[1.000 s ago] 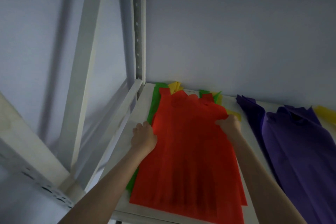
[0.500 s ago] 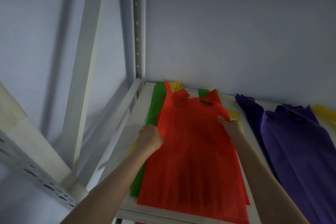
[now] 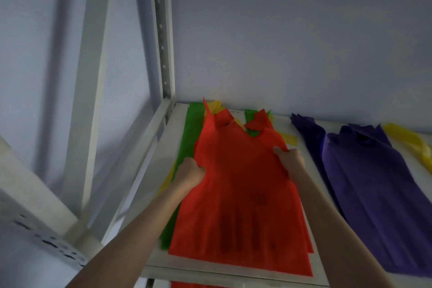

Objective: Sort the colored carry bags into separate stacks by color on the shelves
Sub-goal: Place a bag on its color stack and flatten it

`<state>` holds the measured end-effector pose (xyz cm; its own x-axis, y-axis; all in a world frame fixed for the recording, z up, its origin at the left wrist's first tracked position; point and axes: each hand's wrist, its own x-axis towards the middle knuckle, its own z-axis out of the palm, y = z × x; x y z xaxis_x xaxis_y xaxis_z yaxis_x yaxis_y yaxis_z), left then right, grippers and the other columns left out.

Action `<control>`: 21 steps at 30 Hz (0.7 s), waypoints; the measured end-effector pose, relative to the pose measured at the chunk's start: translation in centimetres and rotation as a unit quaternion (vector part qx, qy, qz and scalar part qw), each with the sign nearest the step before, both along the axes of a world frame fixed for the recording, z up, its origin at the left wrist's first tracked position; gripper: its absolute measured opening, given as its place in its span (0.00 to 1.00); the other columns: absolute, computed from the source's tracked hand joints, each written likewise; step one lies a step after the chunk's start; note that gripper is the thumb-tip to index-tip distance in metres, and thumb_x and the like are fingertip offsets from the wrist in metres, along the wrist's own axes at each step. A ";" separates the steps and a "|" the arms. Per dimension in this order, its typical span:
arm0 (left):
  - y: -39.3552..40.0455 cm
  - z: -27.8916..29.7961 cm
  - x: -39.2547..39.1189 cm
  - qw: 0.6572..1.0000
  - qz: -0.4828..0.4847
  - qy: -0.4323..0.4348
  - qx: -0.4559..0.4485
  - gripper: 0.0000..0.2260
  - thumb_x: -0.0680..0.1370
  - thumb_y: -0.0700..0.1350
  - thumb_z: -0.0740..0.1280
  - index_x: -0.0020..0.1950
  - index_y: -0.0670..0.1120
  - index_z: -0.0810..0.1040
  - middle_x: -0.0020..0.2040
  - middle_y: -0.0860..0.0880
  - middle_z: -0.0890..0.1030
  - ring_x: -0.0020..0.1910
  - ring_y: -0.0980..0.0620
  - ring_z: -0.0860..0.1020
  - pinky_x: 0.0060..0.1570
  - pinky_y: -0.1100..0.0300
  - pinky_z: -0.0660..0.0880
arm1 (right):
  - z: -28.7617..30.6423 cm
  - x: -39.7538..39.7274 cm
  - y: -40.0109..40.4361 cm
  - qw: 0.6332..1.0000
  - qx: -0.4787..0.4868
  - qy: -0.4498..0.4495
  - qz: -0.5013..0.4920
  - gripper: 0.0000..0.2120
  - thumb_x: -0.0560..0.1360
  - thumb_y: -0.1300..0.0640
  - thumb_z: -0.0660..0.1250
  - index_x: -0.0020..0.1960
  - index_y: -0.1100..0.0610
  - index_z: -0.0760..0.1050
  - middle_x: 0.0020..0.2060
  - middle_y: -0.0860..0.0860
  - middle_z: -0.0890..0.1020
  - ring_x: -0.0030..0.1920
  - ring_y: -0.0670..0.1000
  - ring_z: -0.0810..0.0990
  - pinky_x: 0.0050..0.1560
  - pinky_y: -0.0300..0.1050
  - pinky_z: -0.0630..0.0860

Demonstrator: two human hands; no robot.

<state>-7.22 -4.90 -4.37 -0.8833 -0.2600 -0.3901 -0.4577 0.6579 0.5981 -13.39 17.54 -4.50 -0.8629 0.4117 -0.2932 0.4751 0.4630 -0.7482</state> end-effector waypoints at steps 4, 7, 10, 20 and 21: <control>0.5 0.3 0.2 0.999 -0.008 0.003 -0.031 0.20 0.81 0.42 0.59 0.68 0.32 0.64 0.66 0.35 0.72 0.65 0.39 0.73 0.60 0.53 0.70 | 0.3 0.2 -0.1 0.999 -0.032 0.005 0.020 0.23 0.76 0.54 0.64 0.65 0.67 0.69 0.59 0.64 0.77 0.58 0.63 0.77 0.59 0.55 0.75; 0.9 0.9 0.5 0.999 -0.024 0.027 -0.039 0.18 0.81 0.41 0.59 0.68 0.34 0.63 0.65 0.35 0.73 0.64 0.39 0.74 0.58 0.52 0.71 | 0.4 0.6 -0.4 0.999 -0.009 0.029 0.044 0.20 0.76 0.58 0.64 0.65 0.66 0.68 0.59 0.65 0.77 0.52 0.60 0.78 0.56 0.54 0.75; 1.6 2.4 0.7 0.995 -0.051 0.076 -0.050 0.18 0.81 0.41 0.58 0.68 0.35 0.62 0.64 0.36 0.74 0.62 0.38 0.75 0.56 0.52 0.71 | 1.3 1.3 -0.5 0.995 0.052 0.063 0.058 0.21 0.77 0.60 0.61 0.69 0.65 0.64 0.62 0.64 0.75 0.59 0.62 0.76 0.59 0.53 0.72; 6.5 7.8 3.0 0.975 -0.085 0.195 -0.055 0.23 0.80 0.42 0.57 0.75 0.43 0.58 0.57 0.36 0.79 0.54 0.37 0.78 0.46 0.53 0.73 | 5.0 4.6 3.8 0.980 0.125 0.133 0.078 0.16 0.79 0.61 0.56 0.65 0.63 0.66 0.58 0.64 0.77 0.54 0.63 0.76 0.43 0.46 0.67; 7.0 7.9 3.6 0.975 -0.082 0.200 -0.054 0.23 0.80 0.42 0.57 0.75 0.42 0.58 0.55 0.36 0.79 0.52 0.37 0.79 0.46 0.52 0.73 | 5.1 5.1 4.3 0.980 0.120 0.136 0.079 0.15 0.79 0.61 0.56 0.64 0.63 0.66 0.58 0.64 0.77 0.52 0.62 0.76 0.43 0.47 0.67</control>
<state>-3.62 2.11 3.53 -0.9923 -0.1231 0.0162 -0.0855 0.7714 0.6305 -8.29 21.88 0.56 -0.9540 0.2962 0.0465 0.1812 0.6931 -0.6977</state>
